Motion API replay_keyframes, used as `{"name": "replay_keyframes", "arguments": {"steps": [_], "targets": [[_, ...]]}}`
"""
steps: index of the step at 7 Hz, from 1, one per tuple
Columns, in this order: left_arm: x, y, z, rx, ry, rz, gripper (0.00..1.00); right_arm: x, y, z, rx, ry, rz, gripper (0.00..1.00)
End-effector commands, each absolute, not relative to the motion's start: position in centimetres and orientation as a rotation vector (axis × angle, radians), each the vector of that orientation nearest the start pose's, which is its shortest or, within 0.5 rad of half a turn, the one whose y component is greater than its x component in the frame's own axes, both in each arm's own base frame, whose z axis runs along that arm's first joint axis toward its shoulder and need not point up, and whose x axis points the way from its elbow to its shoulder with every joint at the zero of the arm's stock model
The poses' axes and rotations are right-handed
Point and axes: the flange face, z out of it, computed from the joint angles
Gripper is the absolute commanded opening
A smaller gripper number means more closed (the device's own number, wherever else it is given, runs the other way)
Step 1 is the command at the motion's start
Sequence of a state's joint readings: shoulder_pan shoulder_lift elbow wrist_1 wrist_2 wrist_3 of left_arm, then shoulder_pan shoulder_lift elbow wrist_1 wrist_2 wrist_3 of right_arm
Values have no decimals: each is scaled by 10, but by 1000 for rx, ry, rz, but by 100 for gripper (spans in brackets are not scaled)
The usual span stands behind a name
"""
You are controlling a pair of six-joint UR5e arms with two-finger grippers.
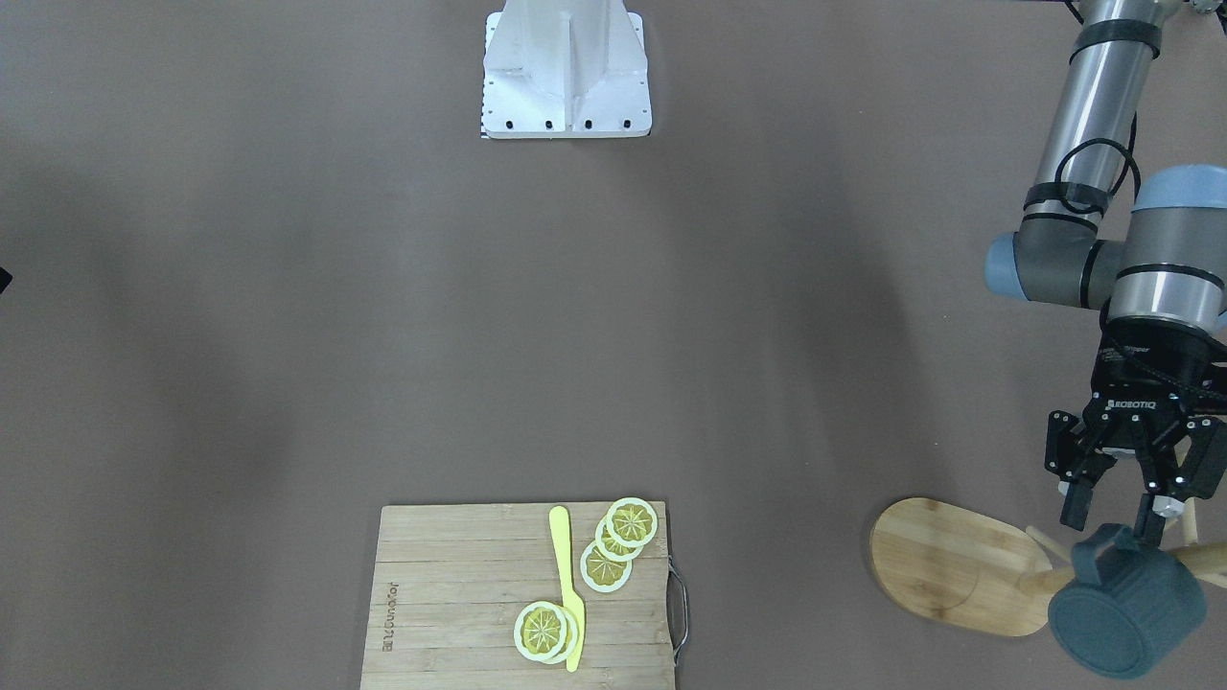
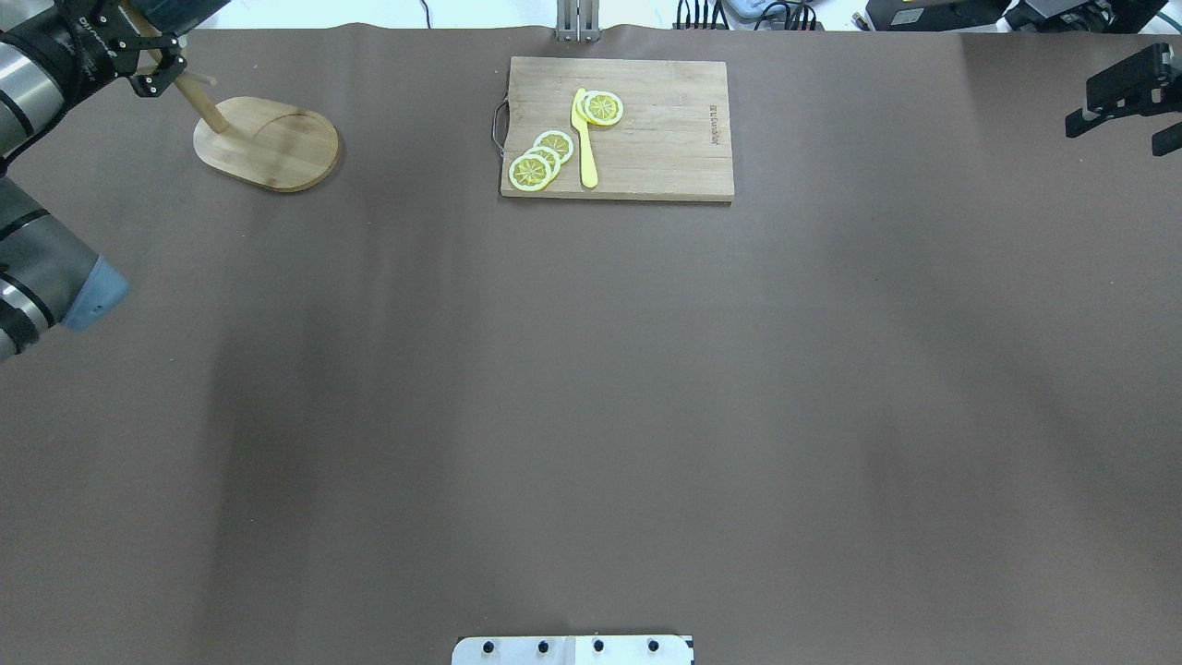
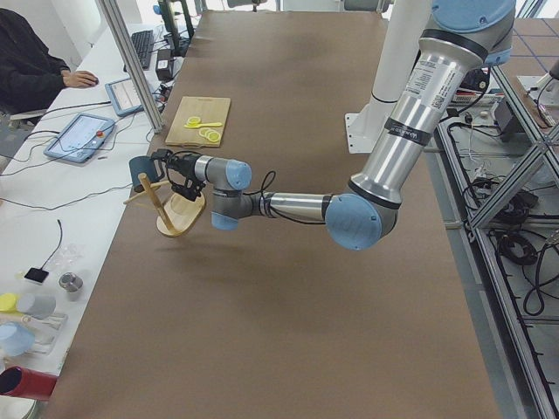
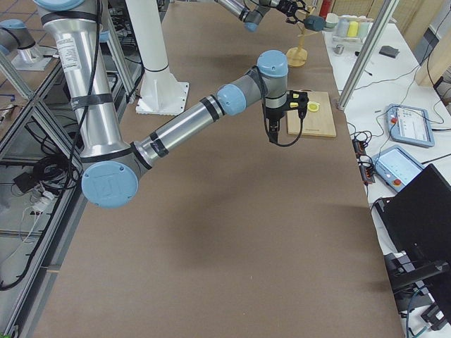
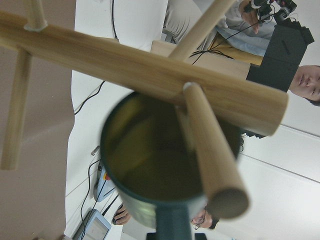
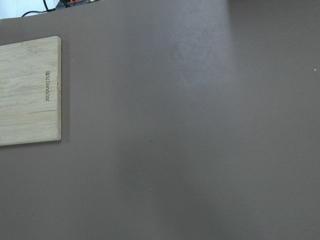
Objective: Hang cup on storage rack
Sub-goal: 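Open the left gripper and pull it back from the rack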
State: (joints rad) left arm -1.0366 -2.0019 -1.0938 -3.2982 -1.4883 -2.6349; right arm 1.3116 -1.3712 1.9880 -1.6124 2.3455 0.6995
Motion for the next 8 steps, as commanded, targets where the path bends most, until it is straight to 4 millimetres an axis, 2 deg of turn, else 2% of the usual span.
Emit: {"name": "replay_keyframes", "arguments": {"steps": [1,2,3,4,5,7,8], "targets": [[211,-638,456,20,1979,-1575,99,-73,-525,358,136,-919,186,100],[182,-643,449,-24,1995,-1559,99,-73,-525,359,134,-919,188,100],[134,-630,453,-34,1992,-1532,99,-73,-524,362,130,-917,189,100],[97,-616,440,-47,2018,-1485,99,-72,-523,363,126,-918,191,100],[71,-596,441,-49,2020,-1463,99,-72,-523,365,123,-917,192,100],[44,-555,429,-31,2060,-1424,99,-71,-519,374,111,-912,193,100],[24,-528,425,-15,2074,-1406,99,-70,-519,375,109,-912,194,100]]}}
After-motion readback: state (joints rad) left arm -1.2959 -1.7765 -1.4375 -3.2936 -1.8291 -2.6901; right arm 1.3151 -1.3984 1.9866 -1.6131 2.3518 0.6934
